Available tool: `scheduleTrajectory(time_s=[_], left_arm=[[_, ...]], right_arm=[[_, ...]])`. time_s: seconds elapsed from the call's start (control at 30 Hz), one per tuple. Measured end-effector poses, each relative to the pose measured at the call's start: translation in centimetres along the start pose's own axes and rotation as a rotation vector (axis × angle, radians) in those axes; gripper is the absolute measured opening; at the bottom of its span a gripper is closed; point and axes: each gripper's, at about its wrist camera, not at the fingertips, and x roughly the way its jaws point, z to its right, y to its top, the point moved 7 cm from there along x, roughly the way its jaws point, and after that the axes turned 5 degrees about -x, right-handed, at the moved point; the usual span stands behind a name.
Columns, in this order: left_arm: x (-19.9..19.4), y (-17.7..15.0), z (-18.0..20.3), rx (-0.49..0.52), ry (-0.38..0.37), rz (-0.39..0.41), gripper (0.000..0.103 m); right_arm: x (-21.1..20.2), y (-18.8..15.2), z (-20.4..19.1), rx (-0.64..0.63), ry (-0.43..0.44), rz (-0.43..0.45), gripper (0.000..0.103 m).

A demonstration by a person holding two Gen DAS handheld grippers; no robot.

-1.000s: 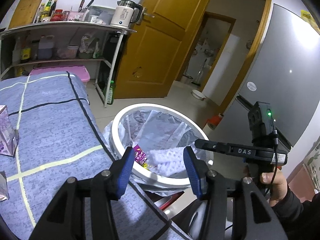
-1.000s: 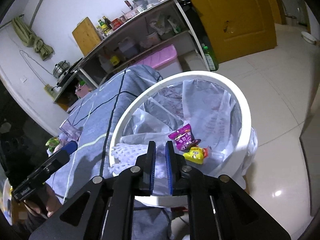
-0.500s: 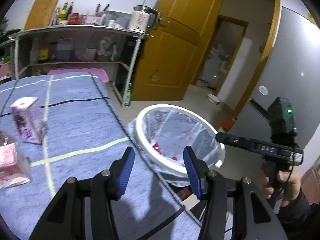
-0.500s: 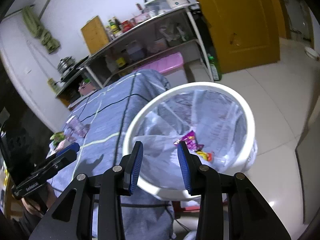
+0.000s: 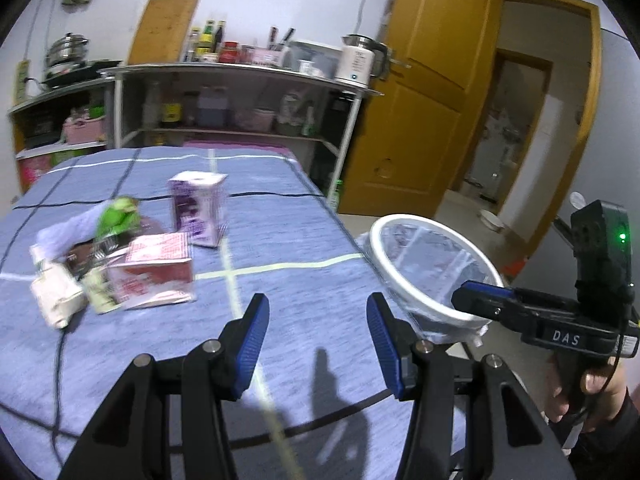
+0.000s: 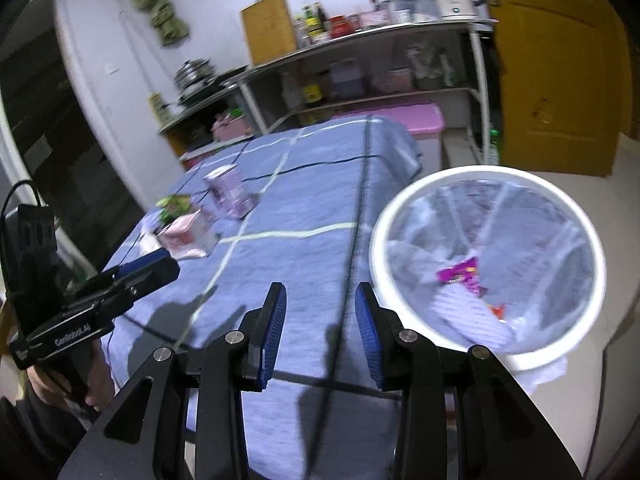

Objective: Collect trash
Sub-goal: 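Move both tools back over the table toward the remaining trash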

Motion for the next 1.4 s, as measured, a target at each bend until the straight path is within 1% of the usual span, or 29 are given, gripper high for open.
scheduleTrajectory(time_s=[0.27, 0.3, 0.37, 0.57, 0.7, 0.77, 0.93, 1.1, 1.2, 1.4], left_arm=[[-1.8, -0.7, -4.5, -0.067, 0.097, 0.02, 0.053], [-2.0, -0.6, -5.1, -0.076, 0.109, 0.023, 0.053], [-2.3, -0.5, -6.4, -0.095, 0.138, 0.032, 0.053], [-3.4, -0.4, -10.1, -0.148, 0.212, 0.055, 0.053], [-3.8, -0.5, -12.6, -0.187, 0.255, 0.058, 0.055], [-3.8, -0.6, -13.7, -0.204, 0.275, 0.059, 0.057], [-3.7, -0.5, -16.6, -0.256, 0.326, 0.056, 0.057], [-3.0, -0.1, -18.9, -0.294, 0.359, 0.044, 0.057], [-2.4, 0.2, -20.1, -0.33, 0.373, 0.036, 0.06], [-0.5, 0.5, -21.7, -0.405, 0.37, 0.011, 0.064]], right_arm=[[2.4, -0.2, -4.4, -0.086, 0.061, -0.03, 0.038], [2.7, -0.1, -4.8, -0.093, 0.067, -0.032, 0.039], [3.2, 0.1, -5.4, -0.102, 0.077, -0.038, 0.047], [4.9, 0.6, -7.4, -0.144, 0.11, -0.055, 0.049], [6.1, 1.0, -8.6, -0.178, 0.129, -0.066, 0.05], [6.8, 1.4, -9.4, -0.2, 0.142, -0.068, 0.054], [8.8, 2.3, -10.8, -0.255, 0.166, -0.074, 0.057], [11.3, 3.5, -12.6, -0.34, 0.19, -0.078, 0.059], [12.8, 4.2, -13.4, -0.388, 0.214, -0.08, 0.06], [15.4, 5.3, -14.6, -0.479, 0.251, -0.084, 0.062]])
